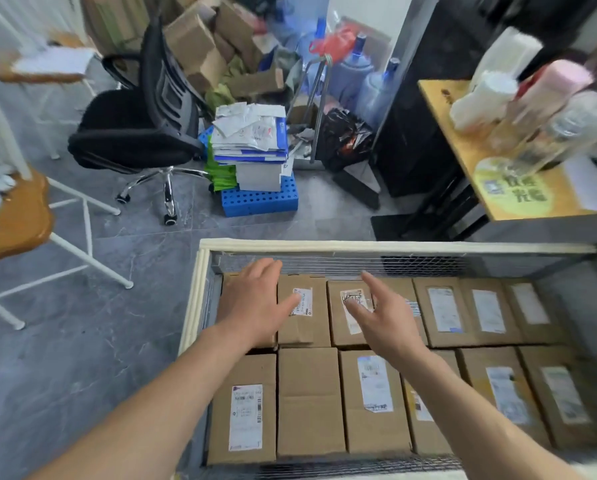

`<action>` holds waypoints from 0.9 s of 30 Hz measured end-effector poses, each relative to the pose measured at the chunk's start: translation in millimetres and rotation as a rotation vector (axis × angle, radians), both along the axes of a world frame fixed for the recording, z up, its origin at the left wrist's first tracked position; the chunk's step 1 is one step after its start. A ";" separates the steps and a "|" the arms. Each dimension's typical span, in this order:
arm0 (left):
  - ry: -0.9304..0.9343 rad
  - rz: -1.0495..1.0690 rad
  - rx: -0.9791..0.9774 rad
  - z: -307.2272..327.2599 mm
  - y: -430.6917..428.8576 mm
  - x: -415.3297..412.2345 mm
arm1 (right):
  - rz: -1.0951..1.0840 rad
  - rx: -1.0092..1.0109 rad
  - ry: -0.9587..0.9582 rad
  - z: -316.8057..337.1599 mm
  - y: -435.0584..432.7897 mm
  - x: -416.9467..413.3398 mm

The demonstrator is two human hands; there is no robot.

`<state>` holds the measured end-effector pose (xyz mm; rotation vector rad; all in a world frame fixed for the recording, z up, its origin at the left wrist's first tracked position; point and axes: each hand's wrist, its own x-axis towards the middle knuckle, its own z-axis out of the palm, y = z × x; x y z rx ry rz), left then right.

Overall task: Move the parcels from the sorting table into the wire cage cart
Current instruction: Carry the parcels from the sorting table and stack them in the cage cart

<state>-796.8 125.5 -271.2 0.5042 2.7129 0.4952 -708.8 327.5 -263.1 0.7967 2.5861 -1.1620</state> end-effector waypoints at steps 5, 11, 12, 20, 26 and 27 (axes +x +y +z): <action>0.153 -0.071 0.019 54.3 23.5 23.9 | 0.034 0.112 0.118 53.7 16.5 24.4; 0.270 -0.086 0.017 111.5 50.5 71.9 | 0.084 0.249 0.252 110.0 39.3 68.0; 0.287 -0.093 0.017 120.5 54.6 81.3 | 0.086 0.265 0.272 117.8 42.8 76.7; 0.395 -0.133 0.048 177.3 103.4 161.6 | 0.102 0.400 0.377 167.2 80.3 160.0; 0.442 -0.222 0.103 198.2 156.3 214.0 | 0.041 0.531 0.402 191.4 123.9 226.2; 0.453 -0.244 0.111 200.7 165.4 221.5 | 0.021 0.550 0.397 194.9 131.3 236.4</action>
